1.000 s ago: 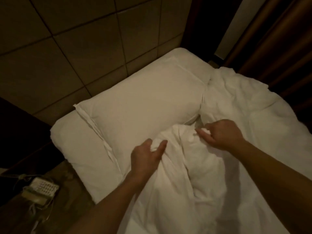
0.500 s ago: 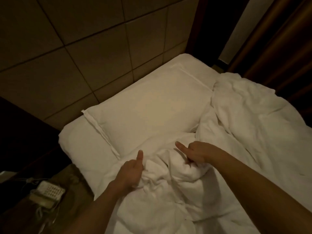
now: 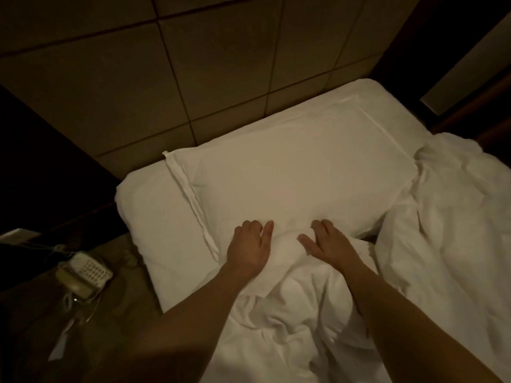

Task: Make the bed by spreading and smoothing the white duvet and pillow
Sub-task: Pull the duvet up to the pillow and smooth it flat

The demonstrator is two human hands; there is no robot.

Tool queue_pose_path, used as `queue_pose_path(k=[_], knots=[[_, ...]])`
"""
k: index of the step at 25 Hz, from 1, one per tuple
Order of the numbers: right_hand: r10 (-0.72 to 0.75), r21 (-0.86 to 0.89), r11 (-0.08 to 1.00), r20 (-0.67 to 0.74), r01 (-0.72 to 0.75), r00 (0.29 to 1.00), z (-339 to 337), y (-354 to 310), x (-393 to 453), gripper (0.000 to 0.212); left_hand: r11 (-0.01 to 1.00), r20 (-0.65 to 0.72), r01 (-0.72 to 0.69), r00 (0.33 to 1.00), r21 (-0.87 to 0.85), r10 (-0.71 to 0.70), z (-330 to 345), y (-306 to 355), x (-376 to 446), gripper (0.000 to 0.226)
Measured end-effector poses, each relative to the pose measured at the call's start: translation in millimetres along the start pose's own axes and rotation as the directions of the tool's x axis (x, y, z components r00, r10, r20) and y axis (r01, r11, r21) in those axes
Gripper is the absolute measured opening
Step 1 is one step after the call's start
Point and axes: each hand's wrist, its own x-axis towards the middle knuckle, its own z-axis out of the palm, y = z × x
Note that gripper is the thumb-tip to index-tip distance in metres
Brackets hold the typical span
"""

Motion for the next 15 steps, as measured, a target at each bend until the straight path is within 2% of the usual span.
queue_pose_path(k=[2,4,5,8,9,11,13,15], knots=[[0.015,-0.088,0.996,0.054,-0.010,0.998,9.2,0.1,-0.1,0.131,0.998,0.044,0.011,0.999,0.069,-0.014,10.6,8.2,-2.0,0.065],[-0.004,-0.138,0.990,0.089,0.016,0.996,7.1,-1.5,-1.1,0.138,0.997,0.124,0.035,0.991,0.062,-0.042,16.1,15.4,-3.0,0.064],[-0.014,-0.137,0.990,0.095,0.027,0.995,3.6,-3.3,-1.8,0.132,0.997,0.174,0.051,0.983,0.059,-0.061,18.0,16.0,-2.8,0.066],[-0.023,-0.175,0.983,0.140,0.047,0.990,-9.0,-2.5,-13.4,0.093,0.989,0.345,0.144,0.929,-0.013,-0.131,13.4,17.0,-7.8,0.077],[-0.041,-0.206,0.976,0.121,0.065,0.992,-16.3,-2.5,-19.3,0.090,0.989,0.380,0.146,0.916,-0.028,-0.124,7.8,21.1,-10.5,0.083],[-0.127,-0.294,0.948,0.006,0.123,0.992,-44.3,-4.8,-25.1,0.098,0.997,0.346,0.069,0.937,-0.036,-0.053,-14.6,39.6,-11.4,0.084],[-0.226,-0.391,0.904,-0.098,0.172,0.969,-95.1,-19.9,-17.6,0.103,0.999,0.185,-0.026,0.982,-0.021,0.030,-53.6,69.7,-2.9,0.077],[-0.346,-0.469,0.852,-0.169,0.234,0.923,-161.7,-50.2,-2.0,0.099,0.996,0.022,-0.087,0.996,-0.027,0.088,-100.0,98.0,10.6,0.075]])
